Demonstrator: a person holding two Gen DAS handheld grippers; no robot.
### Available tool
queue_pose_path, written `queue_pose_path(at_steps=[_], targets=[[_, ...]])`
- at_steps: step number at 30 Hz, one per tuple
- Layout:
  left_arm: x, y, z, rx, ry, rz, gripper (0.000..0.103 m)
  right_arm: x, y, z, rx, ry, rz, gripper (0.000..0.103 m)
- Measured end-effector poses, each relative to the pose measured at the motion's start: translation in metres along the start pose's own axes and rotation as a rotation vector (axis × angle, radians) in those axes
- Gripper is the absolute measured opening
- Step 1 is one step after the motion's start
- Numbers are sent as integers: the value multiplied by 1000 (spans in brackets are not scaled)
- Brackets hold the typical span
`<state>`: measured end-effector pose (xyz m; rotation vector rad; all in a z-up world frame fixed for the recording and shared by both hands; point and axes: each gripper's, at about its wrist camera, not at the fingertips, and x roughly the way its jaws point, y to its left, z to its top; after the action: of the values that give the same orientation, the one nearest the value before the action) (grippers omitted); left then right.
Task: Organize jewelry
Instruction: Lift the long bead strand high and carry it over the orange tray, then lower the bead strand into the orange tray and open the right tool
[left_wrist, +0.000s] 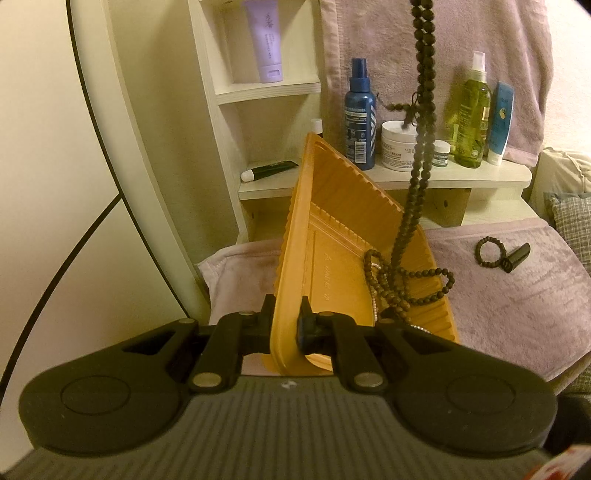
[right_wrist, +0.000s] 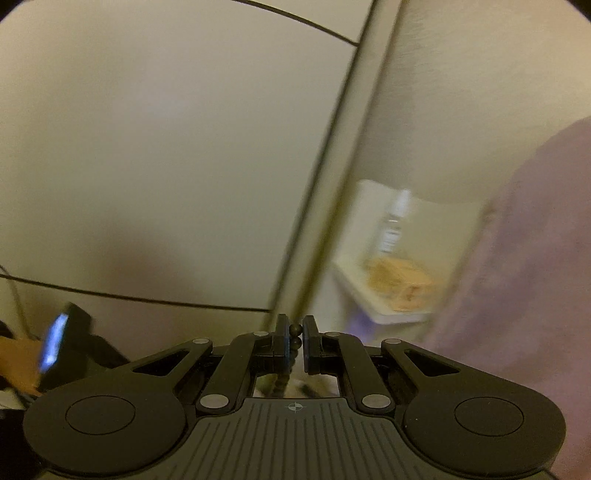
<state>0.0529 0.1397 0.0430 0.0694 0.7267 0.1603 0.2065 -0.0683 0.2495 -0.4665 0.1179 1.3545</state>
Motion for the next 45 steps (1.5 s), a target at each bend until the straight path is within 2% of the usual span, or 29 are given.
queue_pose_path(at_steps=[6, 17, 20, 28, 34, 42, 45], targets=[[2, 3, 0, -9, 5, -4, 9, 25, -22, -8, 119, 11, 153, 7], [2, 2, 0, -14, 6, -4, 9, 93, -28, -87, 203, 293, 239, 7], [2, 3, 0, -16, 7, -4, 9, 99, -19, -105, 227, 350, 229, 7], [2, 2, 0, -11, 6, -4, 9, 127, 7, -142, 166, 506, 191, 7], [2, 2, 1, -11, 7, -3, 9, 134, 21, -137, 122, 487, 218, 7], [1, 4, 0, -14, 5, -10, 9, 147, 34, -138, 33, 516, 246, 7], [2, 5, 0, -17, 5, -13, 9, 147, 37, -142, -20, 526, 214, 7]])
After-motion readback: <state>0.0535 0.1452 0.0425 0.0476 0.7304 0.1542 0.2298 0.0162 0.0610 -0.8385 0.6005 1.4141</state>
